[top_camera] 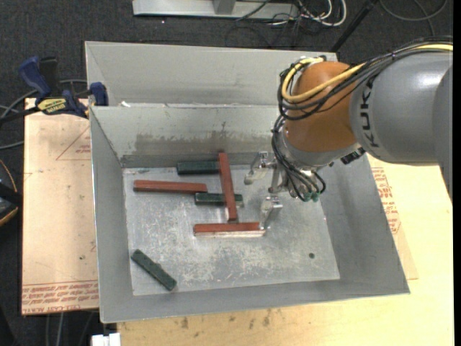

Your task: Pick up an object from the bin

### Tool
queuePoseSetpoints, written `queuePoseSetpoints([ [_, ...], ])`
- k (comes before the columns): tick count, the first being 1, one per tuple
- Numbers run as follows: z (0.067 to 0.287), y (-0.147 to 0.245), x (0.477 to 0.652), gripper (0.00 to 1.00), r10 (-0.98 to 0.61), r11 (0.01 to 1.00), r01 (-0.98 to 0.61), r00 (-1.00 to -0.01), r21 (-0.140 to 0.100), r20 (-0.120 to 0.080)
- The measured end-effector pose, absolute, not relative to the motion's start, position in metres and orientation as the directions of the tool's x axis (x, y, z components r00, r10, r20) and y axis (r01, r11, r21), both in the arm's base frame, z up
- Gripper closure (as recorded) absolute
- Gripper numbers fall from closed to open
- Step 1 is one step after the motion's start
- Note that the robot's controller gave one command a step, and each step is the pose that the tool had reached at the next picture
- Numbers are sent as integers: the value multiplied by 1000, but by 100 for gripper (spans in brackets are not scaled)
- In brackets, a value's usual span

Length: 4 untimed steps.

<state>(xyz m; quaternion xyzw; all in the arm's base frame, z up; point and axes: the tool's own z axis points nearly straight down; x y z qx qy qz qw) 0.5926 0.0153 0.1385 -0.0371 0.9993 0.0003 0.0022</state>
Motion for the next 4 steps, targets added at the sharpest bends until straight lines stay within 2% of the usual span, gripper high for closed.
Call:
queuePoseSetpoints([
  [1, 100, 11, 608, 0, -13, 1000, -13, -1000, 2, 0],
  [2, 101, 13, 549, 100, -98, 995, -98, -995, 0, -8],
  [3, 98, 13, 547, 0, -98, 995, -98, -995, 1, -4],
  [4, 98, 13, 547, 0, -98, 995, -98, -995, 1, -3],
])
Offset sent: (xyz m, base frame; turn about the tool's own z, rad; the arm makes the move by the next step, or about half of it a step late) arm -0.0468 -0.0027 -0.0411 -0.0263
